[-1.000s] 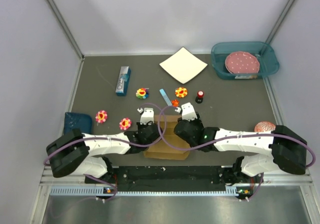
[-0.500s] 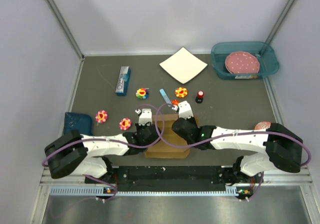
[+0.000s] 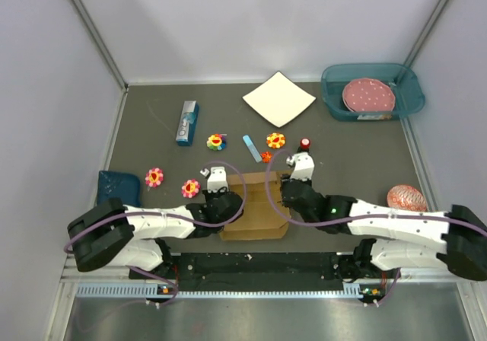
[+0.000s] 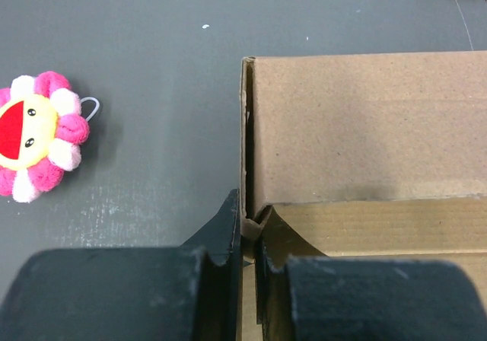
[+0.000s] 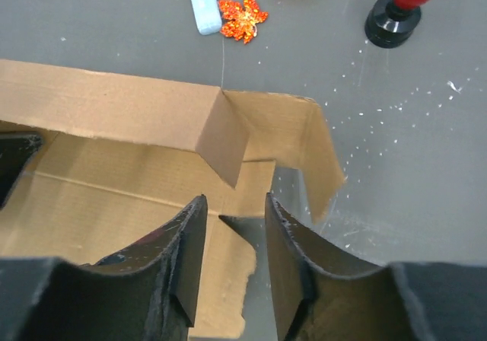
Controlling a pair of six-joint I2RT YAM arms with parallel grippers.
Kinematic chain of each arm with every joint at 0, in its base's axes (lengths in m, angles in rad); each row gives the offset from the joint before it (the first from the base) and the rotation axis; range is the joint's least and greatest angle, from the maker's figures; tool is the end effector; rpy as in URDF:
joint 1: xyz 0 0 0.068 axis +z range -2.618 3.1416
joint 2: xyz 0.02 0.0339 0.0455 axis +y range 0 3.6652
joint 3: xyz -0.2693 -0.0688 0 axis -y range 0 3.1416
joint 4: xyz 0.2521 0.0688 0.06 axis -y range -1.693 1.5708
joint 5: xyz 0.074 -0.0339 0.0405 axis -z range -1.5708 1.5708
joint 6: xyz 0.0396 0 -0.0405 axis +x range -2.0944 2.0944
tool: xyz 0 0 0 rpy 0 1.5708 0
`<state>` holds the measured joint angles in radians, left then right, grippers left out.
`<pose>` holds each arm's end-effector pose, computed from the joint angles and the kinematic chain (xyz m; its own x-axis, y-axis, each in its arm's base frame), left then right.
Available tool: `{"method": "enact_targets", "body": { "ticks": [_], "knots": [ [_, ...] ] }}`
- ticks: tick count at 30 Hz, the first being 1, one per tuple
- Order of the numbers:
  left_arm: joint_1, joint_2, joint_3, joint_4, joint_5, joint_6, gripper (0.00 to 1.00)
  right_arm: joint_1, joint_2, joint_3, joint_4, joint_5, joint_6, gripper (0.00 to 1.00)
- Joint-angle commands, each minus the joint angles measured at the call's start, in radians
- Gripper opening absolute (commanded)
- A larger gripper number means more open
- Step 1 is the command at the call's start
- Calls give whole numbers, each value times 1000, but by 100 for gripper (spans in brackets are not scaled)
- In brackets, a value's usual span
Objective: Fold the paper box
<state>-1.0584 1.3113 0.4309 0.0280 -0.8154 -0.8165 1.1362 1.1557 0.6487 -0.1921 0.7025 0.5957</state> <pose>0.1351 -0.1813 0.1415 -0.5170 -0.1000 -0.8501 -0.0207 0.9943 -0.1043 0.1246 0.2075 0.2229 -0.4959 -0.0512 -0.8669 -0.2486 0.9648 0.0853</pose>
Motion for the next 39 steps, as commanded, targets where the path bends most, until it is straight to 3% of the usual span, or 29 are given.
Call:
{"method": "enact_targets", "body": {
  "ticks": [1,7,18,26,30,34,37,39],
  "knots": [
    [-2,29,-4,-11,-47,-30,0,-6,-134,-64,-87,20,61,38],
    [-9,46,-1,-11,-57,-42,0,-4,-131,-149,-93,-11,151,41],
    [-71,94,22,-23,-133,-35,0,-6,-28,-129,45,-11,147,46],
    [-92,100,28,-86,-151,-69,0,-41,42,-126,45,9,170,46],
    [-94,83,16,-96,-154,-78,0,-81,16,-161,16,8,243,44],
    [-95,52,6,-97,-160,-67,0,-92,-109,-201,17,-5,256,44],
    [-95,40,2,-97,-165,-59,0,-92,-214,-227,89,-64,202,34],
    [-95,42,2,-99,-163,-59,0,-90,-244,-247,161,-182,147,19]
  ]
}}
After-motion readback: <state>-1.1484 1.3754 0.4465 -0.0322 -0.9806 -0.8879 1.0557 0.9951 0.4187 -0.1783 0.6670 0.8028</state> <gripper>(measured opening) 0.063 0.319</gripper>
